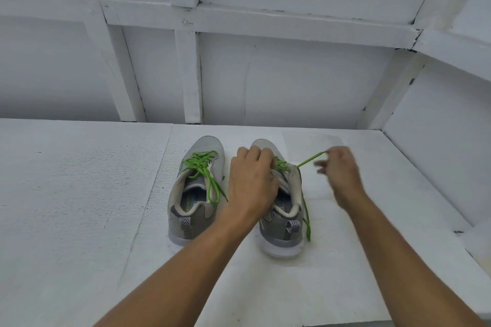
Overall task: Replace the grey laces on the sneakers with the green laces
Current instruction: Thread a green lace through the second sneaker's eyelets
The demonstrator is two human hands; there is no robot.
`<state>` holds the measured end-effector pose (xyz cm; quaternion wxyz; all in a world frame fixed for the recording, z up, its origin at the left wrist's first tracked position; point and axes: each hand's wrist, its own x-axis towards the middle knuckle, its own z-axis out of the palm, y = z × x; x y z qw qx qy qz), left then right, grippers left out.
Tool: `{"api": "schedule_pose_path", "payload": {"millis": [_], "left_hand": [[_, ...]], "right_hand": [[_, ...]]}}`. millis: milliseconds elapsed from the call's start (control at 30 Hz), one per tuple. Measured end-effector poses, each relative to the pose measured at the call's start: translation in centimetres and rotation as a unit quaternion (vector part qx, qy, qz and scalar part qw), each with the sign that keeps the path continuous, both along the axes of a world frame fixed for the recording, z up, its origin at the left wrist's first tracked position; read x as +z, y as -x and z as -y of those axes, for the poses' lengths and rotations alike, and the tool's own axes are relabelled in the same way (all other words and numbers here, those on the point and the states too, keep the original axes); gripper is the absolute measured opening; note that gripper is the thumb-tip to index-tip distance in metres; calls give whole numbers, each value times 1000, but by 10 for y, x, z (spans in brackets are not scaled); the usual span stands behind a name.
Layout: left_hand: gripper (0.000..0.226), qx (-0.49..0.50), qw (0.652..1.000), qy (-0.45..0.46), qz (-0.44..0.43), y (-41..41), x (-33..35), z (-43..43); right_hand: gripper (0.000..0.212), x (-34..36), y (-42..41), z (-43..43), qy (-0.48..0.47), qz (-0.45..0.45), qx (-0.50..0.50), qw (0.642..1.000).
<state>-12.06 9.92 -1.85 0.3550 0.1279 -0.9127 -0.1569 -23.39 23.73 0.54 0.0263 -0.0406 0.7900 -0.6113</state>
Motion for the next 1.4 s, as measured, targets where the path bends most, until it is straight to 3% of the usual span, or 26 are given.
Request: {"api": "schedule_pose_path", "payload": {"millis": [33,67,100,133,167,200,267,300,367,433,533,600,633,700,767,867,933,1033,1100,1233,1300,1400], "left_hand": [[20,5,1000,-23,-6,-6,-4,-1],[20,10,998,-56,-3,-10,-6,-3],[20,14,995,-97,8,-14,-9,-4],[21,16,989,-147,22,-17,-11,-5],[21,19,979,-203,30,-19,-13,-6],[20,23,965,-257,31,-21,-14,-7],[20,26,944,-328,15,-22,-18,-8],[20,26,939,-343,3,-21,-19,-8],[21,29,936,-350,-6,-19,-20,-8],[24,32,932,-360,-10,-17,-20,-7],[27,38,913,-405,-23,-17,-19,-9],[26,43,907,-419,-32,-17,-18,-11],[25,45,905,-421,-34,-16,-19,-12],[25,46,904,-424,-39,-15,-20,-13],[26,42,903,-424,-46,-14,-21,-13],[25,47,906,-420,-30,-14,-20,-13],[24,56,919,-390,-12,-12,-13,-11],[36,11,962,-271,37,8,6,-3],[42,-76,973,-169,139,33,22,2],[44,-147,904,-23,400,67,44,-1],[42,-144,891,-12,430,73,51,0],[46,-161,896,-68,409,74,56,3]], "right_hand": [[16,13,13,-7,173,49,-62,982],[21,27,25,-18,370,98,-101,918],[24,36,38,-31,509,124,-116,844],[22,45,44,-40,560,127,-109,811],[20,51,45,-43,532,115,-97,833],[19,51,45,-41,450,82,-78,886],[21,42,31,-29,178,-47,5,983],[19,32,21,-21,18,-118,93,988],[12,7,4,-10,-219,-183,256,924],[6,-6,-4,-8,-286,-198,277,895],[15,-6,-4,-7,-226,-144,216,939],[21,2,4,-7,-26,-31,125,991],[21,9,8,-9,113,40,83,989],[17,20,18,-16,330,136,17,934],[12,26,26,-23,406,162,-7,900],[13,24,29,-23,428,168,-4,888],[13,24,26,-21,410,157,11,898],[16,26,21,-20,356,123,32,926],[17,27,18,-20,326,104,37,939],[18,25,14,-20,250,77,15,965],[18,21,13,-19,215,69,13,974],[19,10,13,-19,175,71,15,982]]}}
